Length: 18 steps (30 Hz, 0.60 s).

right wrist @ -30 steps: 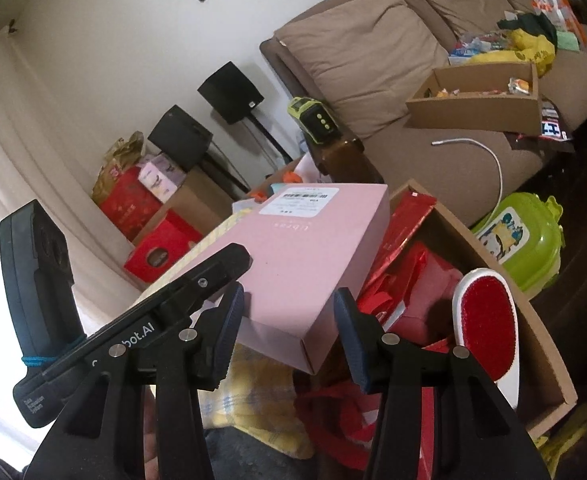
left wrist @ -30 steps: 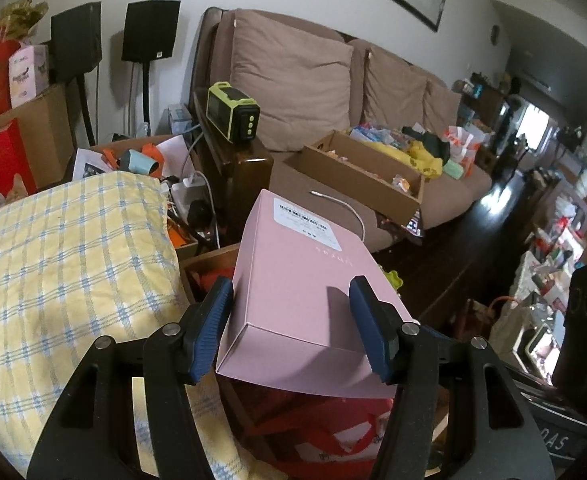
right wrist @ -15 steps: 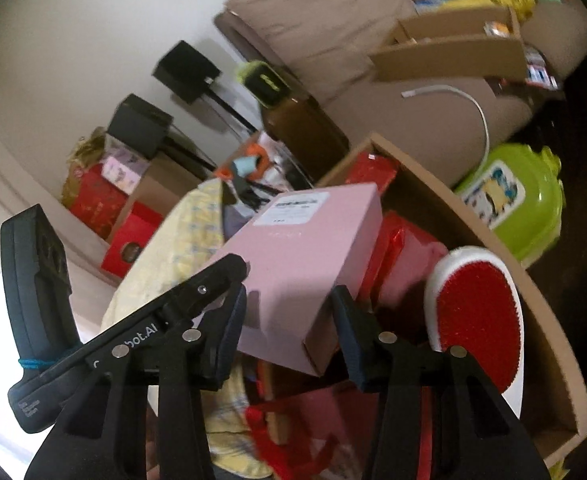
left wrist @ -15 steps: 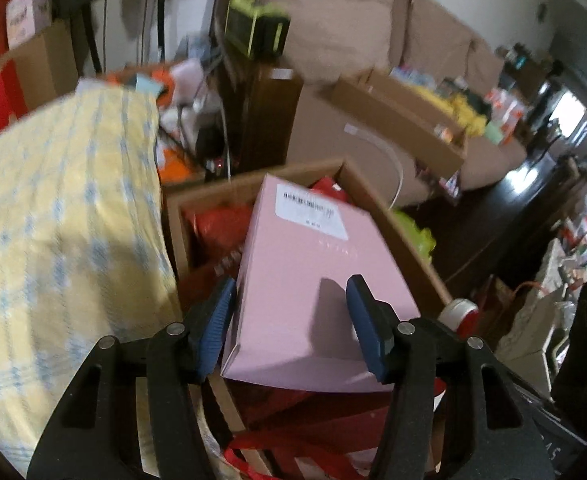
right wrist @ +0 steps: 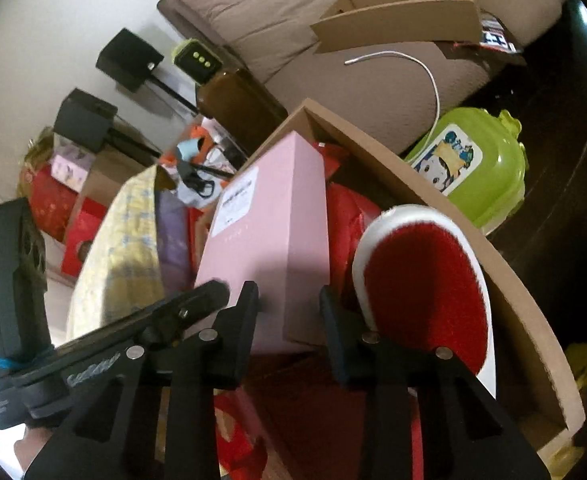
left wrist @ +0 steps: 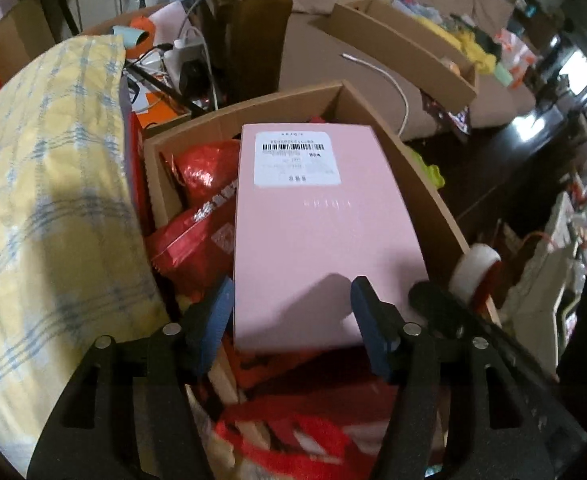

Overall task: Organize objects
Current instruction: 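Lower the pink box into the cardboard box and open the left gripper, then withdraw both grippers from the filled cardboard box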

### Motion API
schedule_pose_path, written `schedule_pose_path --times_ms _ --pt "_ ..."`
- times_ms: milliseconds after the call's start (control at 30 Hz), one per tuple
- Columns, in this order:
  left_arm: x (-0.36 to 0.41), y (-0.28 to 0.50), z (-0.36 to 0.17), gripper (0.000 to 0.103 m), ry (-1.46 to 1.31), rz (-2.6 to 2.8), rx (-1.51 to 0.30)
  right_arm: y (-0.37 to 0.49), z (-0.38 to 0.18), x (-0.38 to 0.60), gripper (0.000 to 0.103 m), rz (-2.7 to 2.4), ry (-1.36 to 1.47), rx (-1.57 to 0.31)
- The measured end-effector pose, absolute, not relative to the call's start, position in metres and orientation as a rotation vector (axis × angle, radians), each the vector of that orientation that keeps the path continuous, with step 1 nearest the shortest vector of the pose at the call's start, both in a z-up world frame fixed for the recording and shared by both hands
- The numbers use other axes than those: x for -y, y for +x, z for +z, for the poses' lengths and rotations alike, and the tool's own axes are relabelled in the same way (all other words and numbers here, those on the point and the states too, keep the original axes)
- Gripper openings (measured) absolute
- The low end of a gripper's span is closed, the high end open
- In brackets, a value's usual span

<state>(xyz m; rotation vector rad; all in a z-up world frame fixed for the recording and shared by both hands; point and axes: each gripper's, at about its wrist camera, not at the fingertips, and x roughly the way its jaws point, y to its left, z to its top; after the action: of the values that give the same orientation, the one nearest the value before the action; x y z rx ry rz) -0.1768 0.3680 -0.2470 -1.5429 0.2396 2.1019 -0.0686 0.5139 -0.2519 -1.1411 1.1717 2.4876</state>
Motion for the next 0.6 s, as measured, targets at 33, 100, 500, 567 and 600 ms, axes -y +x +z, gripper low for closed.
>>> schedule_pose_path --times_ms 33,100,500,567,600 --pt "-0.367 -0.174 -0.242 0.064 -1.534 2.098 -0.242 -0.065 -0.248 -0.515 0.033 2.475 -1.139 -1.166" --pt "-0.362 -0.161 -0.225 0.072 -1.484 2.1 -0.243 -0.06 -0.234 -0.515 0.033 2.479 -1.124 -1.122" --pt "-0.316 -0.096 -0.123 0.085 -1.14 2.304 -0.406 -0.024 -0.182 -0.487 0.036 2.587 -1.116 -0.992" --pt "-0.303 -0.088 -0.109 0.085 -1.132 2.296 -0.388 -0.014 -0.174 -0.483 0.036 2.587 -1.113 -1.015" --pt "-0.296 -0.082 -0.101 0.085 -1.123 2.284 -0.386 -0.009 -0.167 -0.48 0.036 2.589 -1.109 -1.017"
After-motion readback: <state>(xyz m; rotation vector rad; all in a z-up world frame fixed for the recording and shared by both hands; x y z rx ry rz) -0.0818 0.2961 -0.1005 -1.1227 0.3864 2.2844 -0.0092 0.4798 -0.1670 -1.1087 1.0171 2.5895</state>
